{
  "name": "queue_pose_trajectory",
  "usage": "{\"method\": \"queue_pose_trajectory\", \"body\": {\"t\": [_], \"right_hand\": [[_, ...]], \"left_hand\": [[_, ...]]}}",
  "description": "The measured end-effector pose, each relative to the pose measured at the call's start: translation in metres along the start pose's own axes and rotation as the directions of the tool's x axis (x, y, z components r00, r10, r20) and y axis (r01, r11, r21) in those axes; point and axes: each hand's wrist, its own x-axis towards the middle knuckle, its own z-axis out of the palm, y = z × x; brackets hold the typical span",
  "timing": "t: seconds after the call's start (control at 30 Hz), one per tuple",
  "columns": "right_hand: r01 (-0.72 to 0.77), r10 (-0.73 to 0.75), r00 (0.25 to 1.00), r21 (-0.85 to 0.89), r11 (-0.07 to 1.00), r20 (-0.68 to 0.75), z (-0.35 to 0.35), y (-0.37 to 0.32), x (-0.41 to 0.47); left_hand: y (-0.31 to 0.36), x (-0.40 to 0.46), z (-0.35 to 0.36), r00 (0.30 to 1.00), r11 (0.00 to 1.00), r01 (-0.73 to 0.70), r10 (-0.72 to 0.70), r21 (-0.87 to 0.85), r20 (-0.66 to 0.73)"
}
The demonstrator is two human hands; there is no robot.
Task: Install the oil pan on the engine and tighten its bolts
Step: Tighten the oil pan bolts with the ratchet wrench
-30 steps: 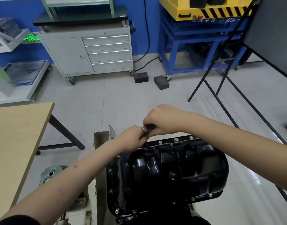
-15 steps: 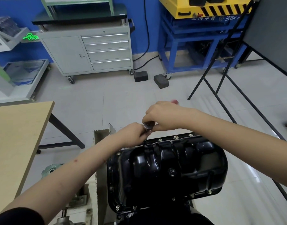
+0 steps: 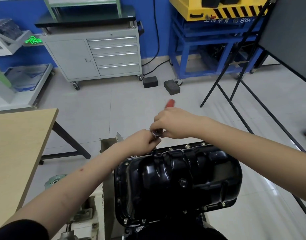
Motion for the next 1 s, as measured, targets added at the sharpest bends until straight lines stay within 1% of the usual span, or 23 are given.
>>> {"method": "queue_pose_trajectory", "body": {"t": [0.07,0.23,0.33,0.4,0.5,0.57,0.67,0.73,0.8,0.83,0.9,1.0], "right_hand": [[0.014,-0.015,1.000,-0.015,1.000,-0.013,0.001,0.001,0.000],[-0.123,0.123,0.991,0.000,0.992,-0.045,0.006,-0.003,-0.001],[-0.158,0.159,0.986,0.043,0.987,-0.045,0.006,-0.005,0.000],[-0.108,0.110,0.994,0.059,0.992,-0.029,0.005,-0.003,0.001],[-0.001,0.002,1.000,0.027,1.000,-0.022,0.004,0.001,0.000],[0.008,-0.007,0.999,0.005,1.000,-0.039,0.005,0.002,0.000],[-0.081,0.081,0.994,0.001,0.997,-0.072,0.006,0.002,0.000],[-0.144,0.146,0.986,0.030,0.989,-0.077,0.009,0.001,-0.001],[-0.173,0.178,0.982,0.078,0.982,-0.070,0.008,0.001,-0.002],[-0.161,0.167,0.984,0.100,0.982,-0.061,0.007,0.002,-0.002],[-0.095,0.101,0.994,0.114,0.989,-0.050,0.005,0.005,-0.002],[-0.020,0.022,0.999,0.068,0.998,-0.038,0.004,0.007,-0.003]], "left_hand": [[-0.001,0.001,0.001,1.000,1.000,0.013,-0.014,0.012,0.010],[-0.002,0.000,0.001,0.997,0.997,0.068,-0.065,0.046,-0.050],[-0.002,-0.001,0.002,0.996,0.998,0.064,-0.064,-0.005,-0.065],[-0.003,-0.002,0.002,0.998,0.998,0.042,-0.044,-0.042,-0.036],[-0.002,0.000,0.003,1.000,1.000,0.017,-0.017,-0.022,-0.008],[-0.002,0.001,0.003,1.000,0.999,0.028,-0.028,-0.027,0.001],[-0.003,0.000,0.001,0.997,0.997,0.062,-0.063,-0.041,-0.034],[-0.002,-0.001,-0.001,0.996,0.998,0.054,-0.056,-0.033,-0.071],[-0.001,-0.001,-0.002,0.995,0.999,0.045,-0.047,-0.023,-0.090],[0.000,0.000,-0.001,0.995,0.999,0.043,-0.044,-0.019,-0.087],[0.000,0.002,-0.001,0.998,0.999,0.031,-0.032,-0.030,-0.055],[-0.001,0.005,0.000,1.000,1.000,0.013,-0.012,-0.022,0.014]]}}
